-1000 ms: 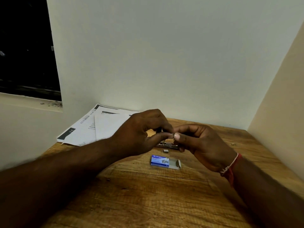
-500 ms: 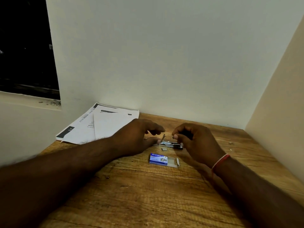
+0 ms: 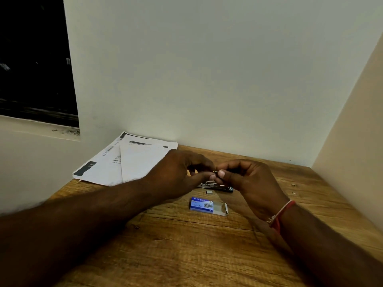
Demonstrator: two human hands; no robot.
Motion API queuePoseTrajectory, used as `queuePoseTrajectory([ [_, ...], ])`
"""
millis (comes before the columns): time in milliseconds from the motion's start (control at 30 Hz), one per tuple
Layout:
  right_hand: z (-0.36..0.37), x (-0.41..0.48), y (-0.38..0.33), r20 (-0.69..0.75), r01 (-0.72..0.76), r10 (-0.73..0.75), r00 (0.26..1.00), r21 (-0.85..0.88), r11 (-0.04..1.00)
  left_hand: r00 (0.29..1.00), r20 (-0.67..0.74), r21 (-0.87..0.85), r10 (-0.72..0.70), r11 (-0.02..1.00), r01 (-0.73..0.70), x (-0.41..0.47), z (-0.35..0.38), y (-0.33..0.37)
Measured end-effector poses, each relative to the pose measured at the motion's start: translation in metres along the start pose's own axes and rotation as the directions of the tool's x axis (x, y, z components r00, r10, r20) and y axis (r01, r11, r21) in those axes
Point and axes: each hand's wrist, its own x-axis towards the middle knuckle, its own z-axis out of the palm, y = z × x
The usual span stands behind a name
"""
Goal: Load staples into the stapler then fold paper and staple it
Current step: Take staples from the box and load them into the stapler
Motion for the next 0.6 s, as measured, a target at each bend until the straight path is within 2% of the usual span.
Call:
queuePoseTrajectory([
  [133,-0.001,0.000,0.000,0.051,-0.026,0.022,0.998,0.069,0.997,0.999,-0.027,-0.003,0.041,0.999,-0.041,0.001,0.000,-0.002],
  [300,-0.005,0.002,0.001,0.115,-0.156,0.132,0.984,0.227,0.961,0.988,-0.014,0.020,0.153,0.988,-0.153,0.003,-0.002,-0.001],
  [433,-0.007,0.004,-0.001,0.098,-0.143,0.122,0.988,0.240,0.960,0.989,-0.020,0.051,0.147,0.988,-0.146,0.004,-0.002,-0.001],
  [467,-0.008,0.005,-0.002,0.068,-0.105,0.095,0.993,0.166,0.980,0.993,-0.023,0.069,0.119,0.991,-0.117,0.004,-0.002,-0.002],
  [533,-0.011,0.007,-0.001,-0.030,0.009,-0.015,0.999,-0.174,0.985,0.999,-0.014,0.110,0.035,0.993,-0.033,0.004,-0.003,-0.006],
  [600,-0.012,0.010,0.004,-0.043,0.087,-0.125,0.991,-0.495,0.865,0.999,0.022,0.135,-0.029,0.990,0.026,0.004,-0.004,-0.012],
])
